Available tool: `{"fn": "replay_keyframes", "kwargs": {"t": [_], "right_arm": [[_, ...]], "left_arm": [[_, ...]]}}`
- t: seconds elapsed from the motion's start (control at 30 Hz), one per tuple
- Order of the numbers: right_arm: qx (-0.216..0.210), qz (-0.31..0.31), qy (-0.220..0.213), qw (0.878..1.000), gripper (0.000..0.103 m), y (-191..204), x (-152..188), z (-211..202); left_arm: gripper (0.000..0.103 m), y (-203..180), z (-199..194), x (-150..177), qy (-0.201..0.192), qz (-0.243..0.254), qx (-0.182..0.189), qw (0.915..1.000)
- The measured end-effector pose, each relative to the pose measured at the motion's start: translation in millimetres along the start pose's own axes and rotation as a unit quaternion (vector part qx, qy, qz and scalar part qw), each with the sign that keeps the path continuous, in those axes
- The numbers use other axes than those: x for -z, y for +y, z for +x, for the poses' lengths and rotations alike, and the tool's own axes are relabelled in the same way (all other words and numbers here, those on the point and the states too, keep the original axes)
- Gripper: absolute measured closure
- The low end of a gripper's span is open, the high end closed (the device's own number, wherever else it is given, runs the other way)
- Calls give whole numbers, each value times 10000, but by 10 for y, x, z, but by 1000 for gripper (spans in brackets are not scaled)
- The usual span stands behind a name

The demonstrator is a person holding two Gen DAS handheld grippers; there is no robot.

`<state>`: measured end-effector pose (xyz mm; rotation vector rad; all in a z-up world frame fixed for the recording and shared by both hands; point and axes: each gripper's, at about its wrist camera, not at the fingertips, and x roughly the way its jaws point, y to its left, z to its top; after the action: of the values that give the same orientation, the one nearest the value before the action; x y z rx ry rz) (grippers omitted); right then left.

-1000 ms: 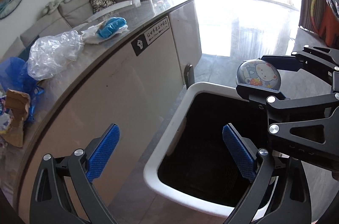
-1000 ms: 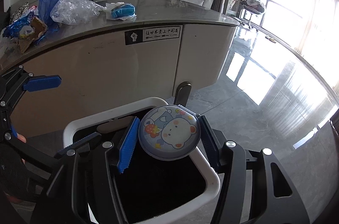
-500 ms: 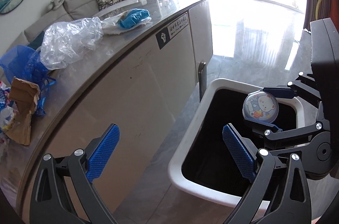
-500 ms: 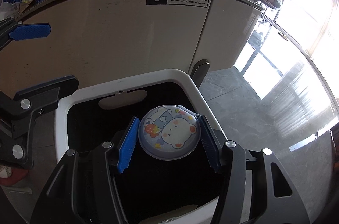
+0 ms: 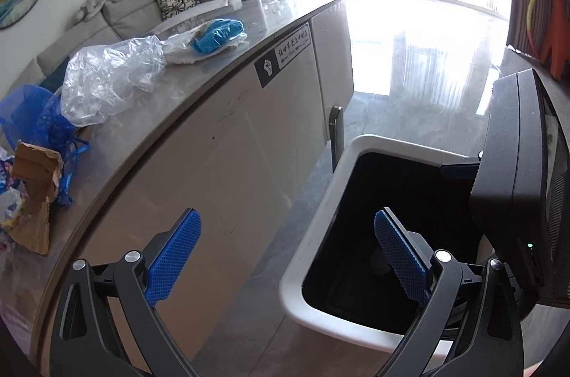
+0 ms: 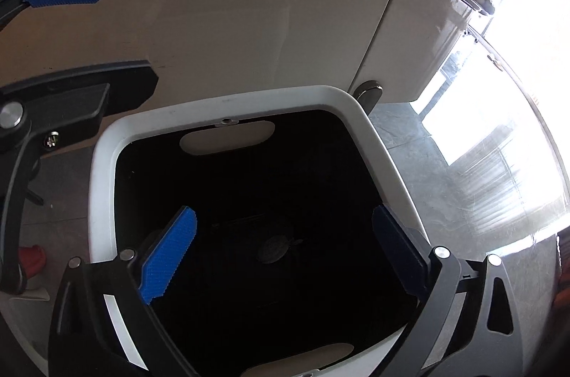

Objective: Collect trash
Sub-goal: 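Open the left gripper to drop the cap while the right drops the lid, then return both tools to the table toward the snack bag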

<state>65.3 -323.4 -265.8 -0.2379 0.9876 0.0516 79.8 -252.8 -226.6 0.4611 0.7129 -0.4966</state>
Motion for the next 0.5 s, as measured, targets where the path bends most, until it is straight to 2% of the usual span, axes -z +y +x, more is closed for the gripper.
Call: {"fn": "replay_keyframes", "kwargs": {"t": [0.17, 0.5], "right_arm": [[104, 75, -73, 9999, 5, -61, -29, -75], [436, 481, -779, 9948, 5, -195, -247, -646]], "left_arm": [[5, 27, -79, -8, -90, -46, 3, 9999], [5, 300, -392, -71, -355, -294, -108, 9989]]}}
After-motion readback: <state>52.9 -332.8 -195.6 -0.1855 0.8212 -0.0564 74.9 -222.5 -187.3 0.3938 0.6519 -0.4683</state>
